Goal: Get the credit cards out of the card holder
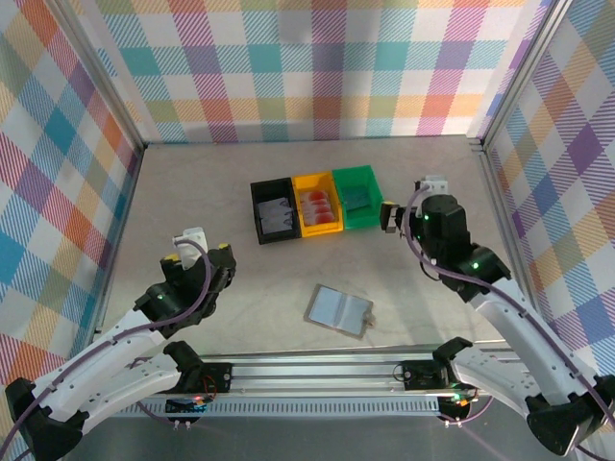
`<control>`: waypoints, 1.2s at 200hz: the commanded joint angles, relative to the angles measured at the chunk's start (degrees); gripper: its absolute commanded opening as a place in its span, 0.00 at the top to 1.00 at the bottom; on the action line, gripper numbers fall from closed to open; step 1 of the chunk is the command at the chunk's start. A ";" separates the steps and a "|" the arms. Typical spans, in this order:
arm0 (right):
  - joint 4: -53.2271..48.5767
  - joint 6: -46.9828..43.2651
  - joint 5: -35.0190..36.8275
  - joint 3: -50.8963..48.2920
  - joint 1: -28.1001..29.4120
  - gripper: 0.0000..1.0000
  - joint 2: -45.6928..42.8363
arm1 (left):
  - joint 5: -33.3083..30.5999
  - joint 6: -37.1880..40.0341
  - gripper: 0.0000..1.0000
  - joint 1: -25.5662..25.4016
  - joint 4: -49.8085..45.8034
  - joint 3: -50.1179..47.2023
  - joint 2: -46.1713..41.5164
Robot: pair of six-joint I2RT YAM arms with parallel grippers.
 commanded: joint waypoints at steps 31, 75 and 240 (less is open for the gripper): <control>4.72 2.38 6.02 -5.51 -5.13 0.01 -1.80 | 1.50 6.22 0.00 1.17 7.89 -1.29 0.52; 11.40 -1.35 4.45 -13.00 -10.58 0.01 -2.35 | 7.21 5.99 0.00 5.29 10.32 -1.52 2.38; 40.41 -7.38 -0.26 -29.13 -23.88 0.01 9.80 | 16.41 10.44 0.00 23.05 24.81 -2.77 17.38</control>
